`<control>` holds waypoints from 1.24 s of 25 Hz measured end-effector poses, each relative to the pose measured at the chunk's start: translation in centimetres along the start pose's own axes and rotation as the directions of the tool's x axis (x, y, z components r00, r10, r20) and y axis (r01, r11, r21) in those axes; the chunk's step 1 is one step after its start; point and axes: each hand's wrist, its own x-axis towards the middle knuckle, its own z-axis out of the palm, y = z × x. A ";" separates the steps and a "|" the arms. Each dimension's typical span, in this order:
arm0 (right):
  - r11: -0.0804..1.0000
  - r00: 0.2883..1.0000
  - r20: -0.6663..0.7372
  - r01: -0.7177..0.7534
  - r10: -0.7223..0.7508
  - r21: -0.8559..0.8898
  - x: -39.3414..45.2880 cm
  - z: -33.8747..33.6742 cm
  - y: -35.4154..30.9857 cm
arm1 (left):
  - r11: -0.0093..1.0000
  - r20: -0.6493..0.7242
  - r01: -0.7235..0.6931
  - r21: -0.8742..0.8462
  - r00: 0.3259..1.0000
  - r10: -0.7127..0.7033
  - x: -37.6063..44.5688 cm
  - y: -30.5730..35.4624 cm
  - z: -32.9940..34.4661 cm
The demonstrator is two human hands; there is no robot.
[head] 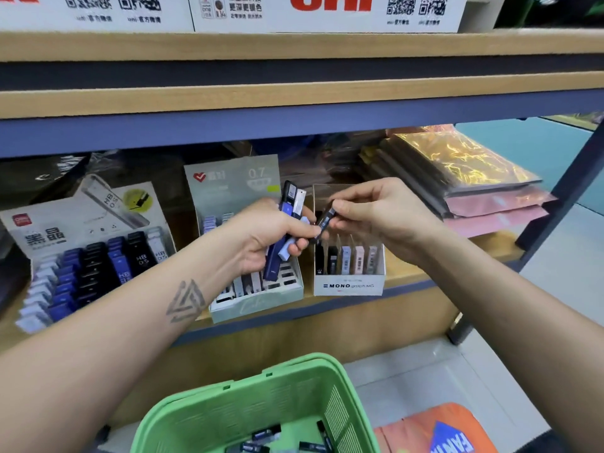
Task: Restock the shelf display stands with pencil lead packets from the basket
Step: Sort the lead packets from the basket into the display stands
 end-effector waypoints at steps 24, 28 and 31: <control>0.597 0.974 -0.077 0.067 -0.211 -0.799 -0.2 -1.2 3.6 | 0.972 0.023 0.080 -0.219 0.997 -0.077 0.1 -0.1 0.4; 0.636 0.979 -0.035 0.104 -0.203 -0.765 -0.2 -1.1 3.0 | 0.978 0.021 0.080 -0.194 0.997 -0.078 -0.1 -0.3 0.2; 0.652 0.986 -0.003 0.107 -0.165 -0.751 0.0 -1.2 2.4 | 0.978 0.016 0.084 -0.192 0.996 -0.082 -0.1 -0.4 0.0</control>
